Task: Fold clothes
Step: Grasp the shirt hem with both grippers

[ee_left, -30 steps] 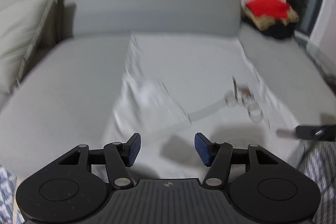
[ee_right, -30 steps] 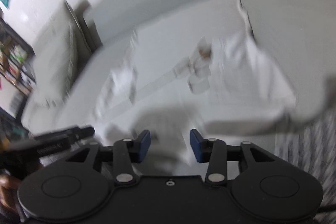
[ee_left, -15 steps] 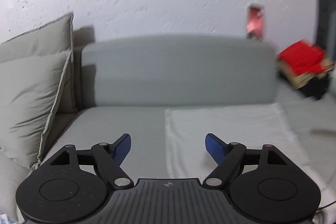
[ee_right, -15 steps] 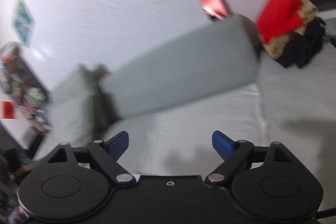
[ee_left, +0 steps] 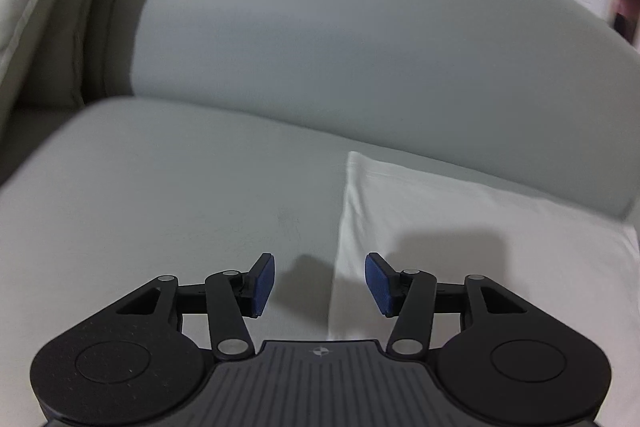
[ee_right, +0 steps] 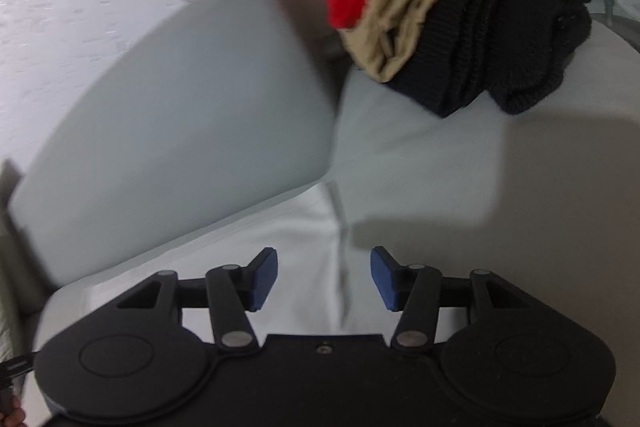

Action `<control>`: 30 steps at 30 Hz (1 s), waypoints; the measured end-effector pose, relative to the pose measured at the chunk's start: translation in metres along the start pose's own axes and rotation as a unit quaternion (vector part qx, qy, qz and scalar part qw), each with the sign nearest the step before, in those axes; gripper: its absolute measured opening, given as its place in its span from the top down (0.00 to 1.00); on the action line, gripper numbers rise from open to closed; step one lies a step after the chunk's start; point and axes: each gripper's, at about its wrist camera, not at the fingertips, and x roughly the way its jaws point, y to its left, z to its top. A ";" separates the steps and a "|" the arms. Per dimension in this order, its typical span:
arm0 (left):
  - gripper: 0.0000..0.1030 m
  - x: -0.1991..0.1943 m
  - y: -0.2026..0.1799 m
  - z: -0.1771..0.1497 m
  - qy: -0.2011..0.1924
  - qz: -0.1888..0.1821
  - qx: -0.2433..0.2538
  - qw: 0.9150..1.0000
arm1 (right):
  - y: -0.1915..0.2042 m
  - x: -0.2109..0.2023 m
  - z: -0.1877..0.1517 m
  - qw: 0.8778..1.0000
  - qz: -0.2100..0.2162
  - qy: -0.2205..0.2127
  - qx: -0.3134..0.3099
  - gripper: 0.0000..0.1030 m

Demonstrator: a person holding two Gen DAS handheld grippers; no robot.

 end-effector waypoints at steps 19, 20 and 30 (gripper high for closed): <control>0.97 0.070 -0.056 0.044 -0.022 -0.011 0.077 0.997 | 0.018 0.106 0.028 0.994 0.005 0.039 -0.102 0.74; 0.97 0.066 -0.058 0.043 -0.029 -0.003 0.081 0.996 | 0.020 0.107 0.026 0.994 0.000 0.035 -0.105 0.84; 0.97 -0.032 -0.062 0.030 -0.098 0.017 0.097 0.990 | 0.021 0.029 0.012 0.999 -0.005 -0.033 -0.033 0.95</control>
